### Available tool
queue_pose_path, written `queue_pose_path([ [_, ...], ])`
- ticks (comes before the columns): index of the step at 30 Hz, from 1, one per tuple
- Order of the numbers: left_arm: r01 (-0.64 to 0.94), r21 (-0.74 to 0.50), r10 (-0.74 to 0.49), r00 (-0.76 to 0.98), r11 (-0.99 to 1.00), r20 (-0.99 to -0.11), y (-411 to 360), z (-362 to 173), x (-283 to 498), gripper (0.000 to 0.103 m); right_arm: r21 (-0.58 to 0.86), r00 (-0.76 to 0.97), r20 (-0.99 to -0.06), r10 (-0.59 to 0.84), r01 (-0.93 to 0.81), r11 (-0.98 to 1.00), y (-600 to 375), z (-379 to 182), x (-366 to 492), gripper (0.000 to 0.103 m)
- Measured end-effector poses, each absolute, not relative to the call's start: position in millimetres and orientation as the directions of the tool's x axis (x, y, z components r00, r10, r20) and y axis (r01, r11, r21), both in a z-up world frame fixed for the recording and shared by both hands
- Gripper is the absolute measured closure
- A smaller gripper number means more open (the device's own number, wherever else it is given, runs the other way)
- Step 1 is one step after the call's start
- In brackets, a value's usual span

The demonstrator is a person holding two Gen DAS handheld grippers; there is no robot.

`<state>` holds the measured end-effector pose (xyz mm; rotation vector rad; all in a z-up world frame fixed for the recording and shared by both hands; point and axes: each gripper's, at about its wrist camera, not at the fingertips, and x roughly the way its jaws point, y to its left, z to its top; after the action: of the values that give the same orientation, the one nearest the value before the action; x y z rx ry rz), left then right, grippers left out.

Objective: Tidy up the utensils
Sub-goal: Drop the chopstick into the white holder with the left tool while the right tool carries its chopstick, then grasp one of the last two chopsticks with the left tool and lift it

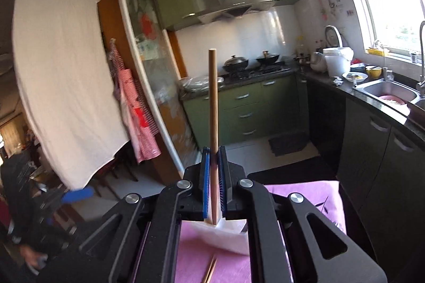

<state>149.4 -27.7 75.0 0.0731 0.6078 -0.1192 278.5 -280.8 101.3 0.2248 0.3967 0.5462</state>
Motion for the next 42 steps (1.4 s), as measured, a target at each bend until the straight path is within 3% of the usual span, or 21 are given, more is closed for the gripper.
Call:
queue_pose_path([
  [10,0.134,0.011,-0.094,0.75,0.991,-0.654,-18,44,153,0.017,0.26,0.716,-0.52,0.465,-0.385,0.885,-234,36,343,0.095],
  [13,0.143,0.005,-0.103,0.736,0.99,-0.669,-20,38,154,0.017,0.239,0.717,-0.527,0.456,-0.39,0.889,-228,31,341,0.089],
  [17,0.154,-0.011,-0.118,0.702,0.988,-0.702,-30,24,157,0.017,0.185,0.767,-0.461,0.446,-0.408,0.894,-235,50,305,0.088],
  [21,0.153,-0.037,-0.129,0.65,0.988,-0.749,-39,-2,165,0.017,0.133,0.797,-0.421,0.433,-0.418,0.899,-251,52,257,0.079],
  [27,0.126,-0.047,-0.111,0.564,0.991,-0.818,-57,-56,183,0.017,0.082,0.769,-0.494,0.405,-0.423,0.902,-268,0,206,0.075],
  [29,0.111,-0.048,-0.1,0.532,0.993,-0.841,-61,-75,190,0.022,0.092,0.754,-0.526,0.394,-0.411,0.907,-276,-20,202,0.072],
  [34,0.061,-0.051,-0.071,0.4,0.997,-0.914,-65,-128,216,0.053,0.137,0.71,-0.588,0.388,-0.386,0.912,-294,-58,202,0.072],
  [36,0.037,-0.066,-0.075,0.364,0.997,-0.928,-65,-141,224,0.054,0.154,0.697,-0.602,0.391,-0.379,0.912,-302,-71,201,0.072],
  [39,0.01,-0.047,-0.047,0.348,0.999,-0.936,-65,-152,233,0.064,0.172,0.68,-0.617,0.396,-0.375,0.911,-307,-84,205,0.072],
  [42,-0.004,-0.054,-0.049,0.344,0.999,-0.938,-66,-156,238,0.064,0.192,0.66,-0.631,0.407,-0.376,0.907,-308,-94,210,0.072],
])
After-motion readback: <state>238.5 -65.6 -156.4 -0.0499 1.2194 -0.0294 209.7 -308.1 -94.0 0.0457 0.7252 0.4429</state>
